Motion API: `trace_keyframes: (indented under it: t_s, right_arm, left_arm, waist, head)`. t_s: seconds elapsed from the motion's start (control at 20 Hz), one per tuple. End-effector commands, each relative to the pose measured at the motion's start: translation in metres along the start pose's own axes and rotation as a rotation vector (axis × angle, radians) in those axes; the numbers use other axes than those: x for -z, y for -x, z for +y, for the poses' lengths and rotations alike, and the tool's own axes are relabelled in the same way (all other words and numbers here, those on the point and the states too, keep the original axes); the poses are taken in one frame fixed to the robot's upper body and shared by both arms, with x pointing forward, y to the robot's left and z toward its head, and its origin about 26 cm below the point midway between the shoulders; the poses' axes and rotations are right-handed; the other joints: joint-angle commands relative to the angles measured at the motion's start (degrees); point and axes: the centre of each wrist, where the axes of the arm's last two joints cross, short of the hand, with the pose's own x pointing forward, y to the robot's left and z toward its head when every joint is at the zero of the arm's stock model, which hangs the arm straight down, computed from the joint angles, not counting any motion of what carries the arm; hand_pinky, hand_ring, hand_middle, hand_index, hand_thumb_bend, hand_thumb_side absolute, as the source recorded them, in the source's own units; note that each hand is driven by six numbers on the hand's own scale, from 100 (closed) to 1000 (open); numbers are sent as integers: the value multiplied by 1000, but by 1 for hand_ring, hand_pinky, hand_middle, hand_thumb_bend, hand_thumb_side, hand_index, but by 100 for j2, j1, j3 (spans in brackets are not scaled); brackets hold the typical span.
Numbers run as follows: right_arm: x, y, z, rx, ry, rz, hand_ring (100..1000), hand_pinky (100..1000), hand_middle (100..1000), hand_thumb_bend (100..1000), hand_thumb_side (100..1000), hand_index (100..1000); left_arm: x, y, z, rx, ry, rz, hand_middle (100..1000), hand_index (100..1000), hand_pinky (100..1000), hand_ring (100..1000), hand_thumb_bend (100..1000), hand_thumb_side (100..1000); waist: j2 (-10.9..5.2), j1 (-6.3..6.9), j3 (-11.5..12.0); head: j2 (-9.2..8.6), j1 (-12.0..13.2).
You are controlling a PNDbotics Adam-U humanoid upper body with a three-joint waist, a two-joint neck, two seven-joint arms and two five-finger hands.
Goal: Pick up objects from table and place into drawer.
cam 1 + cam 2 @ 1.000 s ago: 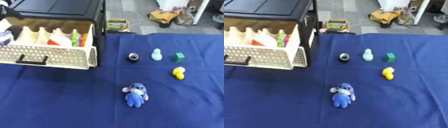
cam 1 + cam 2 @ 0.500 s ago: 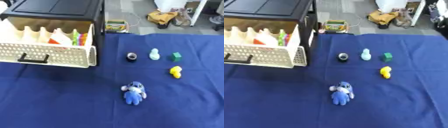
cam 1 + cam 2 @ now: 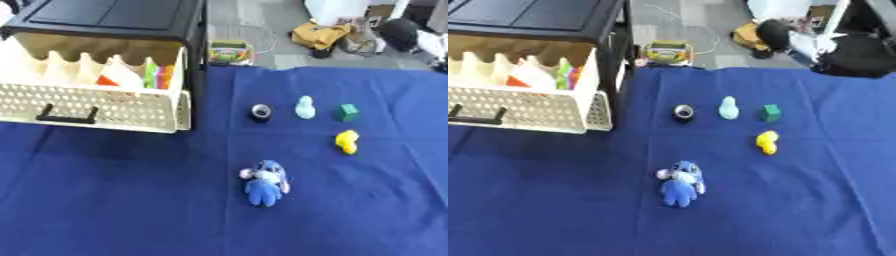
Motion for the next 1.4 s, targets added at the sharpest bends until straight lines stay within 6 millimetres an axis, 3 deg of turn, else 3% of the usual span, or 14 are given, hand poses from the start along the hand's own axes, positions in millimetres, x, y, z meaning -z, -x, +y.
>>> trace_keyframes:
  t_s: [0.05, 0.2, 0.45, 0.65, 0.7, 0.85, 1.4]
  right_arm:
    - [5, -7, -9, -62, -93, -57, 751, 670, 774, 675, 919, 936]
    - [10, -13, -7, -61, -194, -90, 742, 662, 754, 720, 804, 930]
    - [16, -23, -2, -16, -347, -136, 739, 652, 748, 837, 501, 950]
    - [20, -28, 0, 18, -464, -148, 717, 624, 715, 832, 324, 954]
    - [21, -30, 0, 31, -488, -146, 711, 617, 709, 762, 356, 954]
    - [23, -33, 1, 77, -551, -151, 700, 601, 732, 703, 288, 958]
    - [33, -49, 10, 140, -686, -145, 703, 528, 776, 679, 265, 953]
  left_arm:
    - [1, -3, 1, -39, -59, -14, 255, 944, 357, 100, 100, 983]
    - [-2, -2, -7, -92, -75, 1, 259, 936, 353, 100, 100, 993]
    - [-8, 1, -17, -153, -63, 53, 258, 924, 359, 100, 100, 1000]
    - [-12, 3, -22, -188, -57, 96, 257, 919, 362, 100, 100, 1000]
    - [-12, 4, -22, -195, -56, 104, 257, 917, 361, 100, 100, 1000]
    - [-15, 5, -24, -213, -52, 126, 257, 914, 362, 100, 100, 1000]
    - [-21, 8, -29, -265, -46, 181, 254, 881, 362, 100, 100, 1000]
  waist:
    - [-129, 6, 13]
    - [-160, -7, 28]
    - [-196, -35, 47]
    - [-217, -58, 60]
    - [-222, -63, 62]
    - [-230, -78, 72]
    - [-213, -133, 92]
  head:
    - [29, -32]
    - [33, -38]
    - [10, -26]
    - [12, -11]
    - [15, -11]
    - [17, -6]
    - [51, -20]
